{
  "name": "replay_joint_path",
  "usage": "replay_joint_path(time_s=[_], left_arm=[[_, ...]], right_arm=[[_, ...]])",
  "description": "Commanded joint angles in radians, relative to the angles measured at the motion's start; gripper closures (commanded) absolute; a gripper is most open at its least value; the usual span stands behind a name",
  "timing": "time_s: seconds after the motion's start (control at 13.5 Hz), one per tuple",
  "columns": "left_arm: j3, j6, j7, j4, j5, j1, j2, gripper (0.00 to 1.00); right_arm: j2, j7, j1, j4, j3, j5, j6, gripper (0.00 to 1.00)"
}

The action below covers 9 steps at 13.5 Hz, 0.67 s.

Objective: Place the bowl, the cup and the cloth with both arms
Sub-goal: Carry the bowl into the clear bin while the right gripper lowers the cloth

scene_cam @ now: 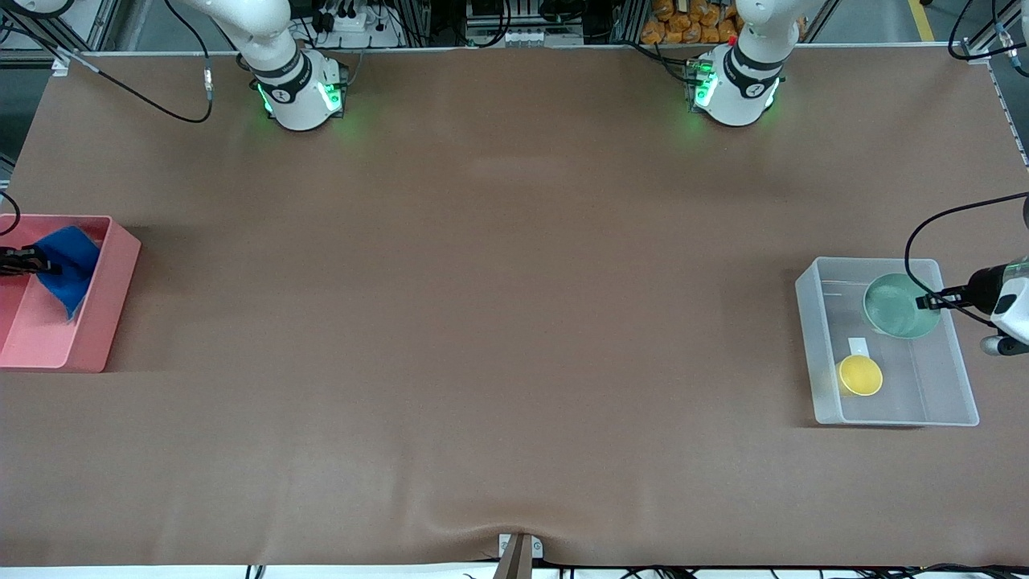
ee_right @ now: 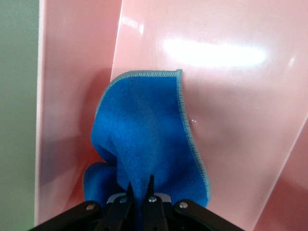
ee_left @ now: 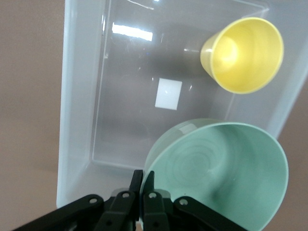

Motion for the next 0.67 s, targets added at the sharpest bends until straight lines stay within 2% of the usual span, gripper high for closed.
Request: replay_joint_path(time_s=[0.0,0.22,0.44,0.52,0.59], left_arm=[[-0.010,0.039,0.009,0.003,0.024,0.027,0.034,1.00],[-0.009,0.094,0.029,0.001,0.030,0.032,0.080,1.00],[-0.009,0.181,0.029,-0.058,0.030,0.030,0.089,1.00],[-0.009,0.195,0.029,-0.072,0.030,0.030,0.089,1.00],[-0.009,0.201,0.029,-0.086,0.031,0.032,0.089,1.00]], right_arm=[[0.031,-0.023,-0.024,0.030,0.018,0.022,-0.008,1.00],[0.043,-0.023,-0.027,0.030,0.019,0.023,-0.001,1.00],[0.046,-0.023,-0.032,0.030,0.018,0.031,0.007,1.00],[0.046,-0.024,-0.032,0.030,0.018,0.031,0.007,0.71],[0.049,-0.036,-0.032,0.030,0.018,0.031,0.007,0.16]])
